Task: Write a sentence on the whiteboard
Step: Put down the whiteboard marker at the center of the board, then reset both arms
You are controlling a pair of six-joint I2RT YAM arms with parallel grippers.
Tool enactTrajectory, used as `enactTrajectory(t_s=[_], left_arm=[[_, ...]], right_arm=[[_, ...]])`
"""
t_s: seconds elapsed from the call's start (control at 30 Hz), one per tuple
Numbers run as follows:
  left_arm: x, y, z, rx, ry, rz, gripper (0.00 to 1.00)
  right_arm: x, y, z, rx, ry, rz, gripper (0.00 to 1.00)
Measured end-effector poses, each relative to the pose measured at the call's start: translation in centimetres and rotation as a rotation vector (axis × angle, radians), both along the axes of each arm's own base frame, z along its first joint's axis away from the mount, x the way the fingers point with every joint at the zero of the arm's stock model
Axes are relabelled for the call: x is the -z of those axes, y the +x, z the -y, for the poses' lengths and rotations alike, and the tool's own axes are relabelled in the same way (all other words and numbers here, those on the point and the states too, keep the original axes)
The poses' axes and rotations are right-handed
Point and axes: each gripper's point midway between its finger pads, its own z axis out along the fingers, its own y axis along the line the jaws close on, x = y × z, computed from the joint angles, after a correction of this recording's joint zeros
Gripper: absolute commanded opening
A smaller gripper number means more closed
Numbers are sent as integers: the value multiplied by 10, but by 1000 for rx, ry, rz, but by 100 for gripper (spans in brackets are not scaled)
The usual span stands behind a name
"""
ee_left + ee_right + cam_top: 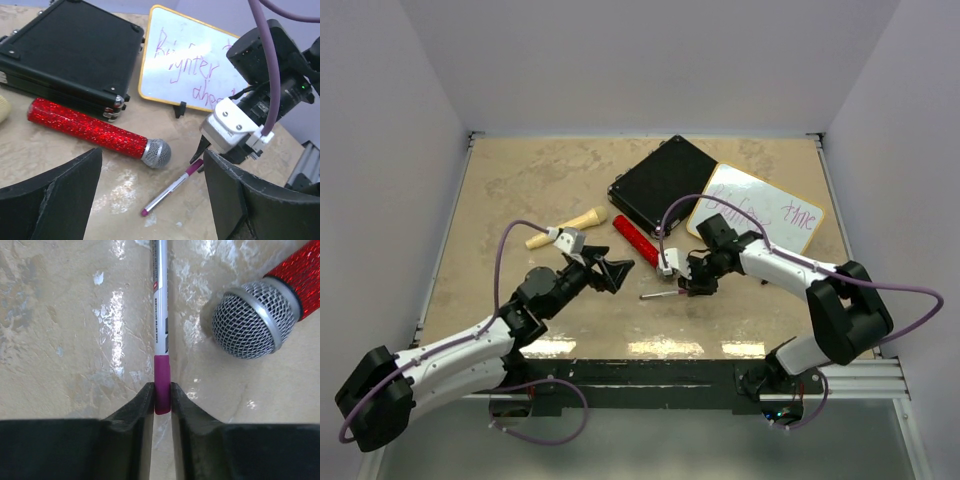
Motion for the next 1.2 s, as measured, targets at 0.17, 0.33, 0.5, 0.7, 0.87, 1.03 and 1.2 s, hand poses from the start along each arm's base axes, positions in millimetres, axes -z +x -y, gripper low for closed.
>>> enactTrajectory(t_s=[0.17,0.33,0.5,0.7,0.87,1.03,1.2], left_arm=[[-3,9,-2,-28,110,-20,87],[-20,13,-10,-53,184,-5,100],[-63,25,-34,-126,135,54,100],[-97,65,-77,-248,144,37,100],[-128,82,-92,-286,223,45,100],[-140,80,-102,-314,276,76,100],[-133,76,-104,-314,292,65,100]], right_arm=[[4,3,7,51,-30,-21,63],[-34,34,28,179,17,29,74],[-122,75,59,352,140,229,77],[-214,90,82,583,336,387,97],[-266,101,99,843,481,478,99],[-316,113,131,1150,639,592,99],[-335,120,155,1353,724,633,99]])
